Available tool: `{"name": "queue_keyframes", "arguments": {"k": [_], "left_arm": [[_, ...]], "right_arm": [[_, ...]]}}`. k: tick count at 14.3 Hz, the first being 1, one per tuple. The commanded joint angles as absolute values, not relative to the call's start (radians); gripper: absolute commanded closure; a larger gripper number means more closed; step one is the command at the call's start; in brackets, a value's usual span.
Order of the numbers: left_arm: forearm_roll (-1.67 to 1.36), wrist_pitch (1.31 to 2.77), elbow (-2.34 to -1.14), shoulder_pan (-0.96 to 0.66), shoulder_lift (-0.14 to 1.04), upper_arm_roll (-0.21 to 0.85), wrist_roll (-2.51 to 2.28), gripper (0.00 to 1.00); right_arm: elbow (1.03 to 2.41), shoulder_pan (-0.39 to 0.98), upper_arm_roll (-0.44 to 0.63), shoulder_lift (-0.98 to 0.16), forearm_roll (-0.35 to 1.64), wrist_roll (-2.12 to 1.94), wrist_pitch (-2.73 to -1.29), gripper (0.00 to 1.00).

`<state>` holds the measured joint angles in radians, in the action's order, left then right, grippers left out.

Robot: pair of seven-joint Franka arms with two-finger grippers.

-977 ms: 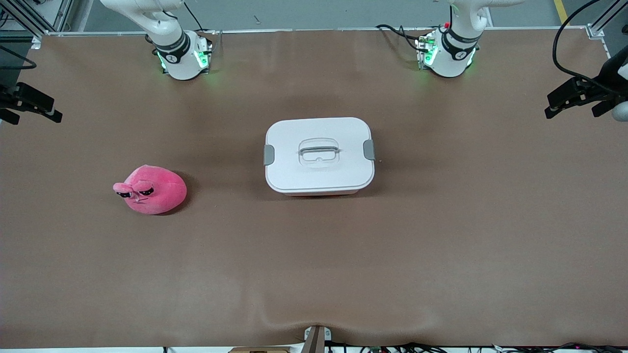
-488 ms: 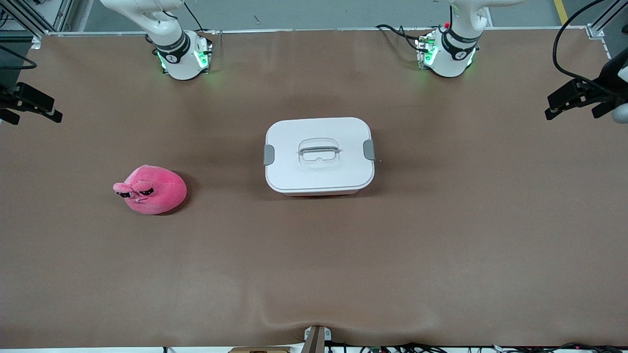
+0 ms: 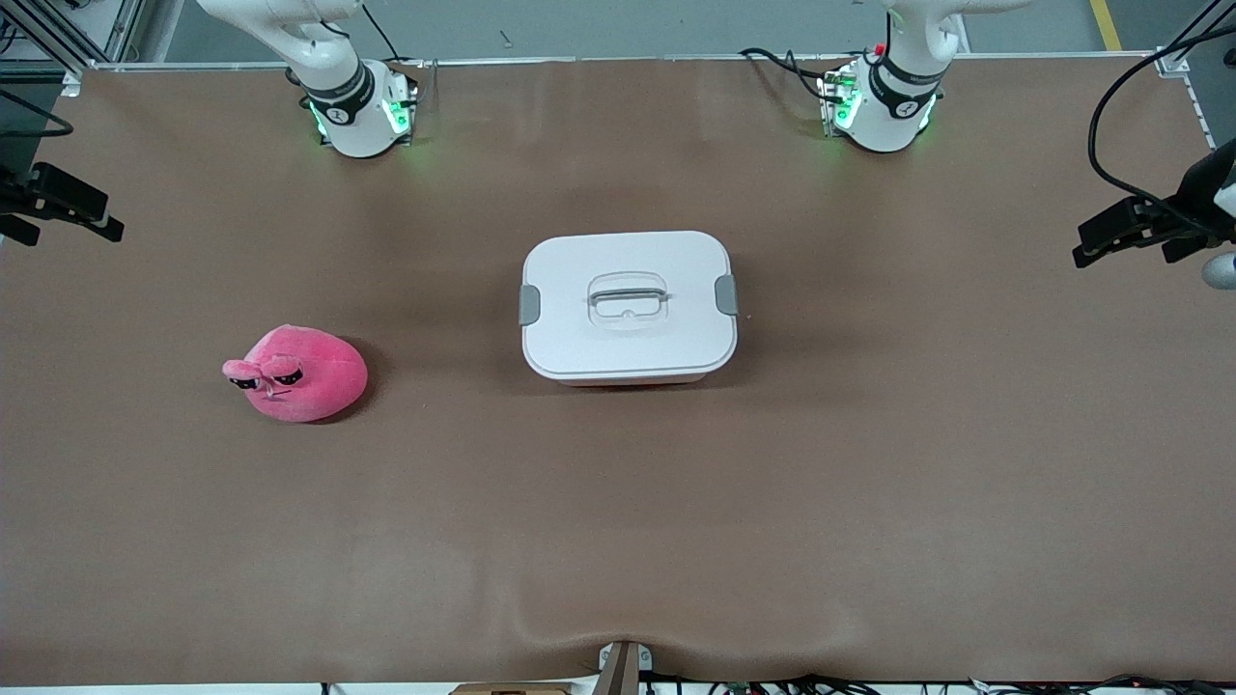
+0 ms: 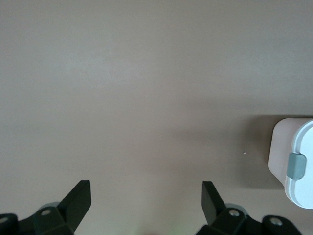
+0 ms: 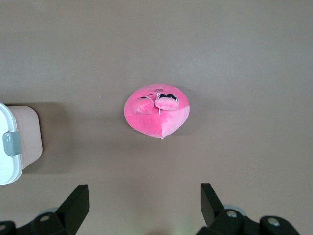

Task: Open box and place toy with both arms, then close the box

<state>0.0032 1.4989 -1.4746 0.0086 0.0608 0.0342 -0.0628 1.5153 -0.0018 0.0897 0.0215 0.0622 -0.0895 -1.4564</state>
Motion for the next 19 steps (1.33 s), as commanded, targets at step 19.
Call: {"name": "queue_keyframes", "arguments": {"k": [19], "left_arm": [[-0.009,1.588,-1.427,-0.081,0.172,0.049,-0.549,0.00]], "right_arm": [[1.505,-0.051,0.098,-0.126,-0.044,-0.107,-1.483,0.00]]}}
